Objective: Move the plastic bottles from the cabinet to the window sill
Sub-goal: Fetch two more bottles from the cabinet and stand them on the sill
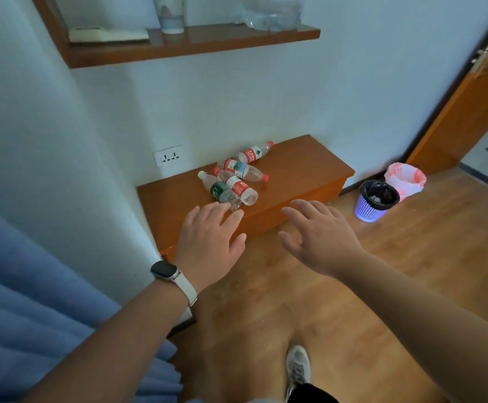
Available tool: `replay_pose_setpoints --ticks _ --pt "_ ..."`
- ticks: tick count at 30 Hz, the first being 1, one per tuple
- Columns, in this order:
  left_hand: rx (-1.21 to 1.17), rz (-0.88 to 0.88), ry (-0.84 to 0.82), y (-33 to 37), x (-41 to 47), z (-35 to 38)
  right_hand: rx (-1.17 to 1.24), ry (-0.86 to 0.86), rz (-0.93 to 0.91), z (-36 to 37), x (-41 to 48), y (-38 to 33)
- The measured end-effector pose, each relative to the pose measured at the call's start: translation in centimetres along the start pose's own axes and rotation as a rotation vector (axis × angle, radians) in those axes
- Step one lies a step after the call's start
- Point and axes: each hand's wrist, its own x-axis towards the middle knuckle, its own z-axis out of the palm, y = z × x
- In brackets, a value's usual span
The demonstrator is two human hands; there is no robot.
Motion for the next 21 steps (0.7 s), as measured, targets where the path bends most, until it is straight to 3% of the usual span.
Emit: replay_pose_setpoints --ticks 13,21 --pt "0.064 -0.171 -0.015 -0.6 9.4 5.2 0.071 -0.021 -0.146 4.5 12.1 7.7" --pt "0.034 -0.314 -0.107 2.0 16.9 8.9 0.085 -0.047 -0.265 6.1 18.5 14.1"
